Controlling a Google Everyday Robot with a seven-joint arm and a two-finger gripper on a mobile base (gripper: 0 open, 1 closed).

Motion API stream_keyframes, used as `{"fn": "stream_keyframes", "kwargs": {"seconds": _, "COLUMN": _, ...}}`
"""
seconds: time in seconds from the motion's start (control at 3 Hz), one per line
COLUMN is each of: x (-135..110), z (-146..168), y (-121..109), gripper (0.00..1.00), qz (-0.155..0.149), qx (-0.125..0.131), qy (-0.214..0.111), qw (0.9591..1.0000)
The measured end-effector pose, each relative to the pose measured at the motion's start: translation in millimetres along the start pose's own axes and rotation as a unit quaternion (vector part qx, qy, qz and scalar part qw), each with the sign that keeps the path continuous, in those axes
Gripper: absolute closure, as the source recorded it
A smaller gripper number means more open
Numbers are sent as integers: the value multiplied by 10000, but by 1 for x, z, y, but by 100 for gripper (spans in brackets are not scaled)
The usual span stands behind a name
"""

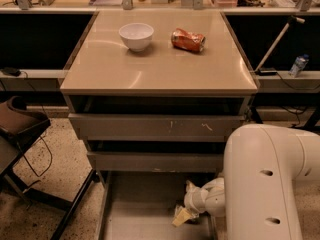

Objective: Pick 7up can from bottom drawer and place on counter

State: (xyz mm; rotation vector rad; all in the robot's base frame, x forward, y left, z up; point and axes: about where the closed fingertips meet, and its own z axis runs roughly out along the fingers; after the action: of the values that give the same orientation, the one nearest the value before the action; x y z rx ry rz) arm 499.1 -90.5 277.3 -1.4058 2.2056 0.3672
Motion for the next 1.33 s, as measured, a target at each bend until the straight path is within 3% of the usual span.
{"fn": "stream_keyframes", "kwargs": {"seconds": 0.33, "x": 8, "z": 23, "y": 2, "gripper": 0, "qz": 80, "qx": -95, "qy": 159, "qw": 9998}}
{"fn": "stream_keyframes", "kwargs": {"seconds": 0.67, "x": 22, "z": 44, "y": 1, "gripper": 0, "qz": 385, "qx": -132, "qy": 61, "qw": 9992}}
{"fn": "stream_keyframes", "kwargs": {"seconds": 1.0, "x": 24, "z": 48, "y": -13, "gripper": 0, "qz": 723, "qx": -74, "qy": -290, "qw": 9969}}
{"fn": "stream_keyframes", "kwargs": {"seconds": 1.33, "x": 24, "z": 48, "y": -13, "gripper": 0, "qz": 724, "qx": -75, "qy": -291, "qw": 9969}}
